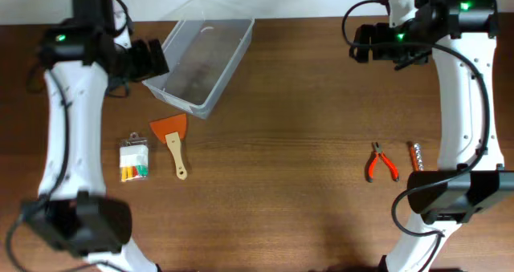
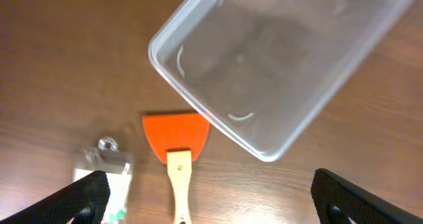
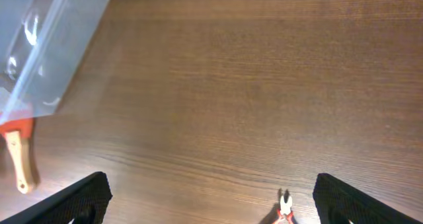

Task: Pack container
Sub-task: 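Lower the left gripper onto the near rim of the clear box and grasp, then drag the clear box with the left gripper to the table center, straightening it, then release the box rim and lift the left gripper away, then lower the left gripper onto the orange scraper's wooden handle and grasp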

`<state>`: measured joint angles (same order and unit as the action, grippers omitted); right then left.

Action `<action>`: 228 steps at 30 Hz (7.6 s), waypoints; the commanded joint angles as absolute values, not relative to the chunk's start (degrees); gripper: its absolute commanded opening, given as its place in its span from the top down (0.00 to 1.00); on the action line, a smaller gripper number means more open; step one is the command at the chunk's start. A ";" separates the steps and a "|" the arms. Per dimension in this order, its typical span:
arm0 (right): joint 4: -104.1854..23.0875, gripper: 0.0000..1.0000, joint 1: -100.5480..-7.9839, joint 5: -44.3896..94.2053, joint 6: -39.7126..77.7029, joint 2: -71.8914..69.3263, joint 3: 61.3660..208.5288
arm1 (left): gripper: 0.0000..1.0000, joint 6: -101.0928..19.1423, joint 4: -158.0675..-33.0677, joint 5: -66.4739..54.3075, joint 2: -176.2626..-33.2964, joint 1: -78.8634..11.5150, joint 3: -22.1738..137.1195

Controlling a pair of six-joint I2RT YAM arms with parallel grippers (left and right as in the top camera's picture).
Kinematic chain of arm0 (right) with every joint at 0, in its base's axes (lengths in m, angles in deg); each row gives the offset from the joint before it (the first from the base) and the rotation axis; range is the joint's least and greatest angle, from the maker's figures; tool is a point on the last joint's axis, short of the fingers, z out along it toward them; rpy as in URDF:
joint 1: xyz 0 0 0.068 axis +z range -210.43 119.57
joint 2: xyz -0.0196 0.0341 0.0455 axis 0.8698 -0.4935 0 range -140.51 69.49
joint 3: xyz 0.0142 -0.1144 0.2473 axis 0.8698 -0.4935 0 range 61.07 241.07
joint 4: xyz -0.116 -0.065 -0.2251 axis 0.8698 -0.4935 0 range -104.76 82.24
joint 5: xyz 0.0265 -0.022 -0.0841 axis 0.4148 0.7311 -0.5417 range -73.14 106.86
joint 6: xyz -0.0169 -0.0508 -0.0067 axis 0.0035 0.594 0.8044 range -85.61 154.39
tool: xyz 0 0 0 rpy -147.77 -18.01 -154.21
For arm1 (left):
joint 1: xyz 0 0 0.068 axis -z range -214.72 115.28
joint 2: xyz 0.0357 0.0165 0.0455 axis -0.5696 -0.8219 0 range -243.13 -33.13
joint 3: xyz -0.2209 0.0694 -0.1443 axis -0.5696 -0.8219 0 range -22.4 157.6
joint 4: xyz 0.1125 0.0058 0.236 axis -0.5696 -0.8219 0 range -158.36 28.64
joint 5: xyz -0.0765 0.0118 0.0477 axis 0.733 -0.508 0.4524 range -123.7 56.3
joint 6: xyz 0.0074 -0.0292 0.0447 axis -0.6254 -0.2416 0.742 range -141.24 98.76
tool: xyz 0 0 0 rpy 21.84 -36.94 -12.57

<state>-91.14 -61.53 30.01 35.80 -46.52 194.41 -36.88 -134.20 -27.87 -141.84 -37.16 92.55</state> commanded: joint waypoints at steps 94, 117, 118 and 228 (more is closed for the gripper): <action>-92.82 0.00 -60.81 26.03 40.17 -45.97 187.33 | 0.95 -42.47 -150.59 -10.32 -163.24 -31.32 113.80; -92.38 0.00 -60.92 22.36 39.98 -45.97 187.33 | 0.95 -37.60 -153.81 -24.31 -163.32 -21.84 113.34; -92.38 0.01 -60.92 22.36 39.98 -45.97 187.33 | 0.95 -37.60 -153.81 -24.31 -163.32 -21.66 113.27; -87.86 0.02 -61.18 19.24 42.54 -46.08 183.63 | 0.40 -44.09 -133.30 -47.00 -119.33 -15.63 60.42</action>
<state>-88.21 -61.14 19.63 42.12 -46.52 184.90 -43.15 -135.21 -46.28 -121.69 -15.19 67.24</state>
